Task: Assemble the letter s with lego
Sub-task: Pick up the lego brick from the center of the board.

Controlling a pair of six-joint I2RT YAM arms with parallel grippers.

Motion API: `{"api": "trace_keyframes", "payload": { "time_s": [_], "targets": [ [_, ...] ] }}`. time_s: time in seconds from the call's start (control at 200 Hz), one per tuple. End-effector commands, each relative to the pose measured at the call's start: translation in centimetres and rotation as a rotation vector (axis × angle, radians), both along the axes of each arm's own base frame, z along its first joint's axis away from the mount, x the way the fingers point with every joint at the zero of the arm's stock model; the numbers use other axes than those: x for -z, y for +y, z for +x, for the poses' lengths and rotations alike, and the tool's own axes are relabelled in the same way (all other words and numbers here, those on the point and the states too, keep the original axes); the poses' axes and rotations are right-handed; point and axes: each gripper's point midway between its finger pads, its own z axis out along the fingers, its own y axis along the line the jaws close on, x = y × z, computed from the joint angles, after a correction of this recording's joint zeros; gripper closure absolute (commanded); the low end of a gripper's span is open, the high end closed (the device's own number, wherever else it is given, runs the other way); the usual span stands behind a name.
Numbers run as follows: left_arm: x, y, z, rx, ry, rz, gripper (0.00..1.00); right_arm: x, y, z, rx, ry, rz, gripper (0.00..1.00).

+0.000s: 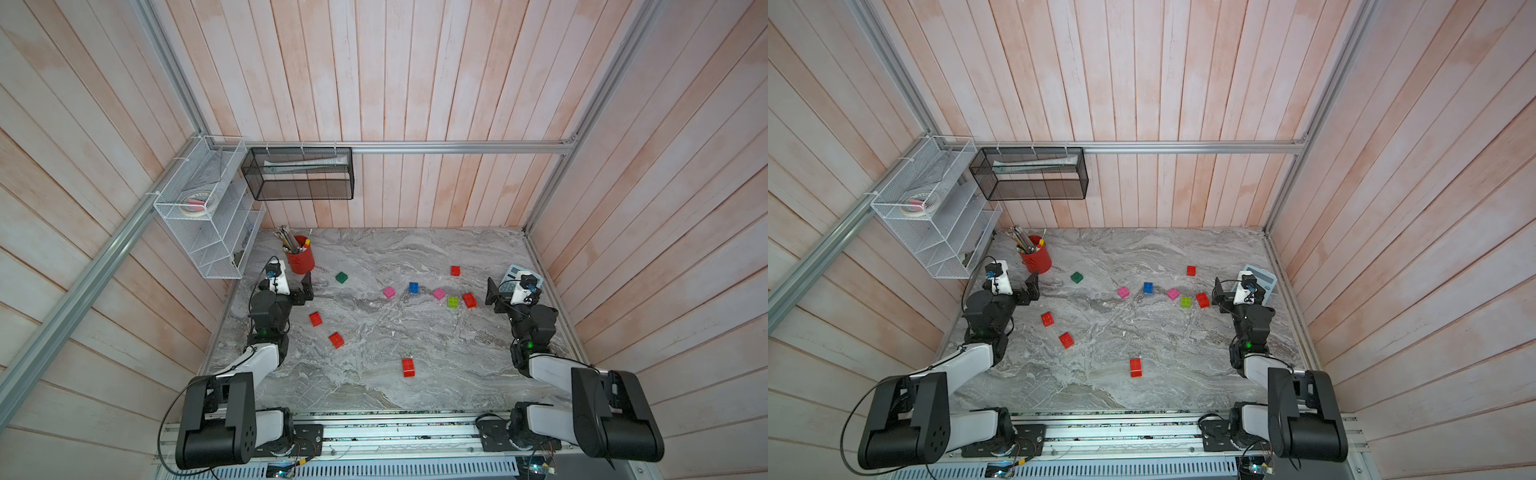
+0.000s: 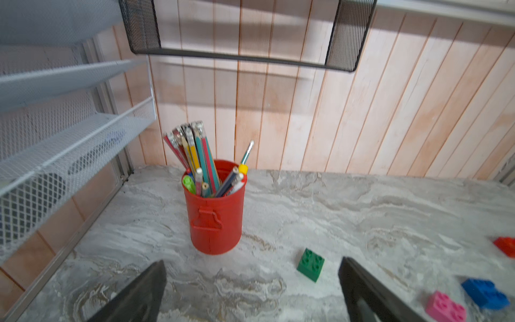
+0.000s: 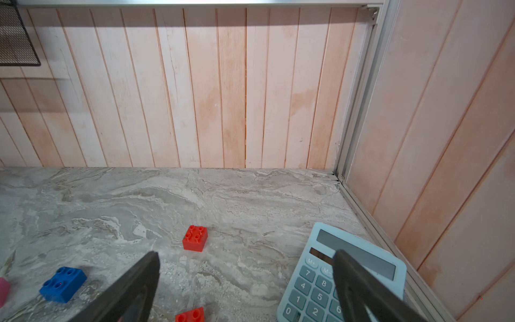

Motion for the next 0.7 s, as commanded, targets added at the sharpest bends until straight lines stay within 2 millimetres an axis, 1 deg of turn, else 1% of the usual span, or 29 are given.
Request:
{"api": "trace_keyframes", "payload": {
  "time_s": [0.0,0.035,0.09,0.21,0.345,0.49,0.535,0.635,0.695],
  "targets": [
    [1.9,0.5,-0.4,-0.059,0.214,-0.094,0.0,-1.0,1.4,0.4,-0.056,0.048,-0.009,0.02],
    [1.7,0.7,-0.4,-0.082,0.249,-0.114,0.0,-1.6,1.8,0.4,-0.057,0.05,-0.009,0.02],
    [1.5,0.6,-0.7,-0.096,0.313,-0.134,0.0,-1.8,2.2,0.6,-0.051,0.08,-0.009,0.02],
    [1.9,0.4,-1.7,-0.128,0.449,-0.177,0.0,-2.1,4.7,0.1,-0.144,0.132,0.007,0.02],
    [3.1,-0.3,-3.4,-0.154,0.591,-0.242,0.0,-1.0,7.6,-0.7,-0.229,0.242,0.008,0.02],
    [3.8,-1.7,-5.1,-0.128,0.663,-0.31,0.0,-0.3,10.5,-2.4,-0.344,0.329,0.044,0.02],
    [4.2,-1.9,-5.5,-0.129,0.687,-0.323,0.02,0.1,11.5,-3.0,-0.379,0.359,0.049,0.02],
    [5.8,-2.5,-6.4,-0.154,0.765,-0.353,0.05,0.8,13.7,-4.4,-0.457,0.428,0.072,0.02],
    [6.4,-2.9,-6.6,-0.163,0.786,-0.367,0.08,1.3,14.9,-5.3,-0.497,0.464,0.074,0.02]
  ]
}}
